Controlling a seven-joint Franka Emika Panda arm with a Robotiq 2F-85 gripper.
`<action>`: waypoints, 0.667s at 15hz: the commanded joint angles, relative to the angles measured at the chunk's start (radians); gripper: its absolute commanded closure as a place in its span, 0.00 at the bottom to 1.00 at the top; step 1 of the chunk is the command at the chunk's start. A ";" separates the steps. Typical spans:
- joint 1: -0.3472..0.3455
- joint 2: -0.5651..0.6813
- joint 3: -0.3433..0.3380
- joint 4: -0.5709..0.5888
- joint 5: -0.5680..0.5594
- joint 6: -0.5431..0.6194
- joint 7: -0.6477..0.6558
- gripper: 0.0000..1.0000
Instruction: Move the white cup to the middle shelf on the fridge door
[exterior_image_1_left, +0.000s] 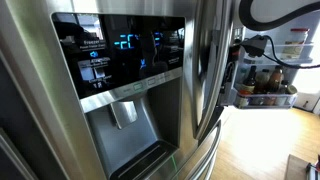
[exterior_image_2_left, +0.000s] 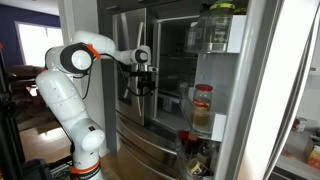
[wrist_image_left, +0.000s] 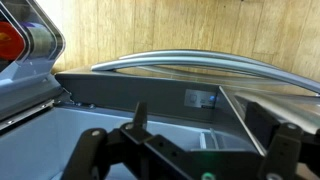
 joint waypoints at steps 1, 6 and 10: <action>0.021 0.002 -0.017 0.003 -0.006 -0.003 0.006 0.00; 0.021 0.002 -0.017 0.003 -0.006 -0.003 0.006 0.00; -0.016 -0.066 -0.070 -0.082 -0.009 -0.015 0.037 0.00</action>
